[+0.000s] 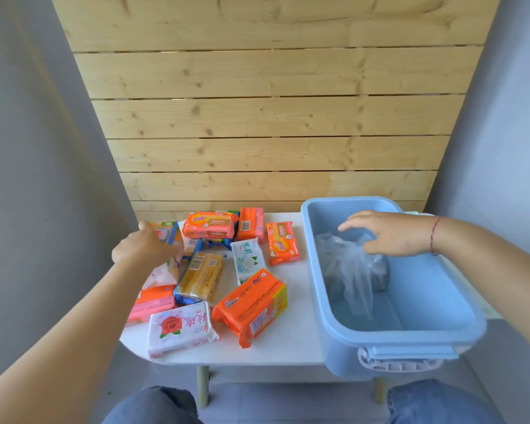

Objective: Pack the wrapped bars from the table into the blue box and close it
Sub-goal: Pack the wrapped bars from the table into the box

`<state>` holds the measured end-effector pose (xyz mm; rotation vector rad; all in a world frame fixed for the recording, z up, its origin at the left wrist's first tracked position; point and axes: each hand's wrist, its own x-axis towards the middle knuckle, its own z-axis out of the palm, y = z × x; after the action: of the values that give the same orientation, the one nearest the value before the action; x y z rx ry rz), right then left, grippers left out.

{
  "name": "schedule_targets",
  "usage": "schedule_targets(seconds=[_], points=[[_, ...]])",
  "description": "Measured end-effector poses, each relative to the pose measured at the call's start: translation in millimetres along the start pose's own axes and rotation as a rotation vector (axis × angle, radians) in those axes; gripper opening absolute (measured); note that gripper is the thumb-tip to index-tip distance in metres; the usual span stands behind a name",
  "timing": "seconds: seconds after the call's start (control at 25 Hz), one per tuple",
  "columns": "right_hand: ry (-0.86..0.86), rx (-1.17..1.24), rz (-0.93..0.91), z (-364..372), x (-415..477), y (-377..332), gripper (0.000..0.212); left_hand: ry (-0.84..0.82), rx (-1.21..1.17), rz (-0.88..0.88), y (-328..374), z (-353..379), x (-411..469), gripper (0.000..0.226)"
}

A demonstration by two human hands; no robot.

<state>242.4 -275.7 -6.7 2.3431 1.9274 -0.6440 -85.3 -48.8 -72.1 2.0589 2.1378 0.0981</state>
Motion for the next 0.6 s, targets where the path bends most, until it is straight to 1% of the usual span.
schedule_targets(seconds=[0.08,0.12,0.16,0.2,0.24,0.28,0.32,0.36,0.4,0.44,0.48,0.52,0.56,0.6], points=[[0.094,0.115,-0.006,3,2,5,0.051,0.085,-0.091,0.066,10,-15,-8,0.076],[0.160,0.254,-0.023,3,3,5,0.052,0.116,-0.192,0.116,21,-25,-15,0.073],[0.213,0.456,-0.042,2,3,2,0.058,0.115,-0.359,0.173,36,-36,-24,0.071],[0.232,0.700,-0.062,0,3,-4,0.071,0.058,-0.600,0.227,55,-47,-37,0.068],[0.210,0.951,-0.087,-3,2,-10,0.086,-0.060,-0.859,0.267,76,-56,-54,0.065],[0.159,1.161,-0.107,-6,1,-15,0.095,-0.210,-1.061,0.310,97,-62,-73,0.063],[0.098,1.302,-0.126,-8,0,-19,0.094,-0.356,-1.184,0.359,116,-65,-94,0.063],[0.039,1.387,-0.167,-10,-1,-21,0.081,-0.496,-1.257,0.409,133,-63,-115,0.063],[0.000,1.444,-0.225,-11,-2,-20,0.063,-0.614,-1.285,0.464,148,-58,-133,0.062],[-0.016,1.491,-0.268,-11,-4,-17,0.048,-0.689,-1.275,0.523,161,-50,-149,0.058],[-0.020,1.527,-0.278,-11,-7,-11,0.040,-0.719,-1.235,0.584,170,-42,-158,0.052],[-0.017,1.521,-0.253,-11,-12,-3,0.039,-0.716,-1.170,0.640,174,-34,-164,0.047],[-0.002,1.457,-0.204,-11,-17,7,0.042,-0.684,-1.095,0.683,176,-27,-164,0.045],[0.015,1.336,-0.148,-10,-21,16,0.047,-0.624,-1.013,0.702,175,-21,-161,0.046]])
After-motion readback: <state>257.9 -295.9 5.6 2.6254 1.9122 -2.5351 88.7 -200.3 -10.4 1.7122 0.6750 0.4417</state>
